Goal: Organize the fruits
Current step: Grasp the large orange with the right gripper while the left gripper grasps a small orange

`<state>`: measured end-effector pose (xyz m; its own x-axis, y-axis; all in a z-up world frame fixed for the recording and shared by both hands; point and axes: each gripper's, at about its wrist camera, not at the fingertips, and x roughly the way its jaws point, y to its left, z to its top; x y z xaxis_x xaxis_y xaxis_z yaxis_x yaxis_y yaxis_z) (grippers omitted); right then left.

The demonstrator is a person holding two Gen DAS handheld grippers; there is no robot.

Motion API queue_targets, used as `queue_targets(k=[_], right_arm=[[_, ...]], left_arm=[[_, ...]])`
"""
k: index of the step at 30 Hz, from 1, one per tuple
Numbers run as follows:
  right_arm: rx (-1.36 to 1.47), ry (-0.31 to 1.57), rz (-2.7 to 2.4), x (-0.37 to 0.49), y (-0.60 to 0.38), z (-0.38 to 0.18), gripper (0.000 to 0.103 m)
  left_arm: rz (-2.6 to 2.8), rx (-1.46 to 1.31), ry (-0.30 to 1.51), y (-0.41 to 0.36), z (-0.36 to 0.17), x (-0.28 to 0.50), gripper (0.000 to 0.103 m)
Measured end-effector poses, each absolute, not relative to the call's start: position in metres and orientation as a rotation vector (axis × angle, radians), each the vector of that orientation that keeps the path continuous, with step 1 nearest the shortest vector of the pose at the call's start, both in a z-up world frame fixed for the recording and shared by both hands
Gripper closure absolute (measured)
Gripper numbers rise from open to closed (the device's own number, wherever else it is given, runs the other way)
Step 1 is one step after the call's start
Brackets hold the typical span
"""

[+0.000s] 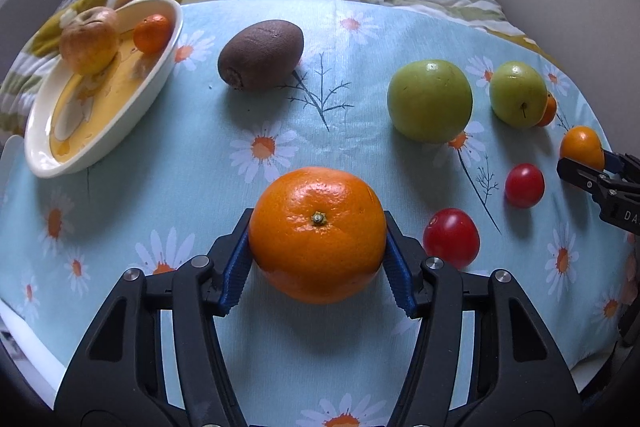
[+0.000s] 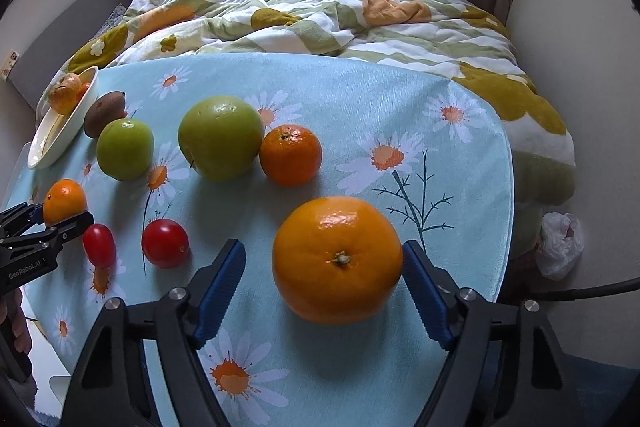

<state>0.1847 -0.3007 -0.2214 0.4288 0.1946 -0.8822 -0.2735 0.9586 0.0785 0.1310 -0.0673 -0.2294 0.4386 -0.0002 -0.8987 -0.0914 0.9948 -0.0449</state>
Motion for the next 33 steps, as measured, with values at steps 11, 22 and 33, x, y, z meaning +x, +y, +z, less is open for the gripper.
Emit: queue_targets(k=[11,22,33], right_arm=[[-0.099,1.062,0.275,0.184,-0.302,-0.219,0.048],[-0.102,1.013,0.332,0.169,-0.285,-0.194,0.048],[-0.134,0.988,0.384,0.153,-0.251,-0.167,0.048]], left_arm=[[0.048,-0.093,1.103,-0.066,-0.225,0.119,0.039],[0.054,-0.094,1.052,-0.059,-0.196,0.095,0.039],[0.103,-0.129,0.996,-0.026,-0.16,0.075,0.039]])
